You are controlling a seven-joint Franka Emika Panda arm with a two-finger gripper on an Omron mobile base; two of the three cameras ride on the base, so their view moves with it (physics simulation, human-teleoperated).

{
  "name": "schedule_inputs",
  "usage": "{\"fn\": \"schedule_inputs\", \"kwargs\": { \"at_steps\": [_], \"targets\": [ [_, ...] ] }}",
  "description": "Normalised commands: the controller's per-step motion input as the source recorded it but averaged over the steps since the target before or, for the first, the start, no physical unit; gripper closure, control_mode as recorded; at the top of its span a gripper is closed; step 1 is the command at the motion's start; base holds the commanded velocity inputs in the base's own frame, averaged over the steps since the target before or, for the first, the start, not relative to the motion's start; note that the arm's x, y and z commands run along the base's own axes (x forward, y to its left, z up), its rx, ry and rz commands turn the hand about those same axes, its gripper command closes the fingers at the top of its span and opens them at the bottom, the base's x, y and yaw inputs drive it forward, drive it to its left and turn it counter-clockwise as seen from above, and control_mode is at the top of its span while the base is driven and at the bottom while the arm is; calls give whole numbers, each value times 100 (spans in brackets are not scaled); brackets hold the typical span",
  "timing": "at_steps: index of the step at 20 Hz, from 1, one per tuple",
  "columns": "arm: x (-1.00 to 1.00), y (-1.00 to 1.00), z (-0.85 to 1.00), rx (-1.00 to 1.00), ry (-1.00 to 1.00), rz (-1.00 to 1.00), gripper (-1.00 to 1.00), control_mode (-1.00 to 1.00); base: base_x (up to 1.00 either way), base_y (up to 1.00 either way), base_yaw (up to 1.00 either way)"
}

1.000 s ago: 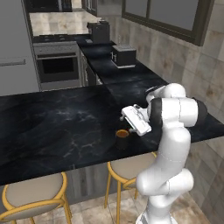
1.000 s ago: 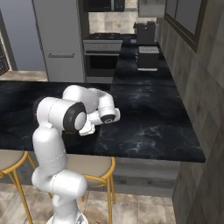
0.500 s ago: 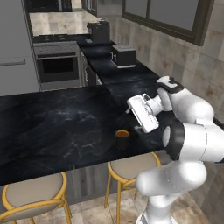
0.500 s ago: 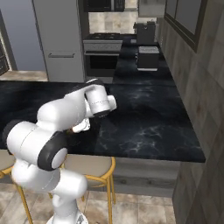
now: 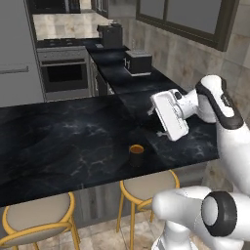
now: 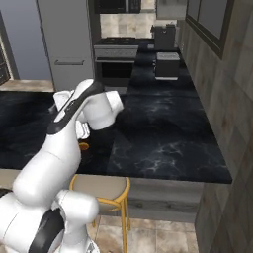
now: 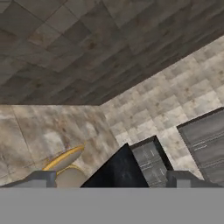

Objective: Pick up the marshmallow and place it in the cup of hot chocolate on the dining counter.

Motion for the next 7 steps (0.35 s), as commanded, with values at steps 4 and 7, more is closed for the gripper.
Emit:
{"fn": "schedule_inputs", "kwargs": {
  "at_steps": [4, 7],
  "targets": [
    [-92, 0, 99, 0, -35, 0, -100, -100, 0, 0, 0],
    [-100, 0, 69, 0, -46, 0, -100, -100, 0, 0, 0]
  ]
}}
